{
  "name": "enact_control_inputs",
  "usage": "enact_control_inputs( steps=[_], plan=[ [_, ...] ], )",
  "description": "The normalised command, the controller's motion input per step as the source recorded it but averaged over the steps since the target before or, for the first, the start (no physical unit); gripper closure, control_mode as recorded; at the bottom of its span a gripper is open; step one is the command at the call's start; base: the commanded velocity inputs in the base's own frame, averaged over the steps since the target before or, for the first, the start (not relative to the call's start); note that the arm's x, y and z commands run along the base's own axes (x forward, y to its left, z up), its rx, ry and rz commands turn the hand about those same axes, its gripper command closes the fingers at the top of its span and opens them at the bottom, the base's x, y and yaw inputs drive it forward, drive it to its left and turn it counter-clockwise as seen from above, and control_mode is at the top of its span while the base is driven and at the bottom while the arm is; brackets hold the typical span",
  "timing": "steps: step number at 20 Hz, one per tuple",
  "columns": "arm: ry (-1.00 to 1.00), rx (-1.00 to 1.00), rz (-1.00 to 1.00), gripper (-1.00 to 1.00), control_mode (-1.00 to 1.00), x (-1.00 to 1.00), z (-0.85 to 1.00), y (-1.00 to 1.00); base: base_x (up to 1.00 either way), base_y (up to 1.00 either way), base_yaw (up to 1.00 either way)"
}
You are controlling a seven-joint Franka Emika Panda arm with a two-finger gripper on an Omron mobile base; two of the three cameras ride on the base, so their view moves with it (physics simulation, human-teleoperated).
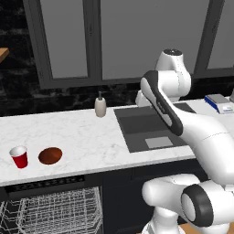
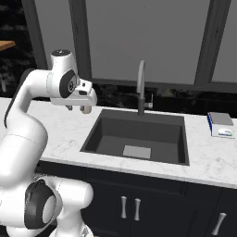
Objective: Pick up the cup and bowl from the counter, place them in the dishwasher, and close the dishwasher door.
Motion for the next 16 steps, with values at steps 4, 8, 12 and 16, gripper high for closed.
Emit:
enact_control_inputs(
  steps=[4,8,12,16],
  plan=[
    [0.0,0.0,0.0,-1.0,-1.0,0.0,0.0,0.0,0.0,0.0,0.0],
    [0.0,0.0,0.0,-1.0,-1.0,-0.06,0.0,0.0,0.0,0.0,0.0],
    [0.0,0.0,0.1,-1.0,-1.0,-0.44,0.0,0.13,0.0,0.0,0.0],
    [0.0,0.0,0.08,-1.0,-1.0,-0.49,0.0,0.49,0.0,0.0,0.0]
  ],
)
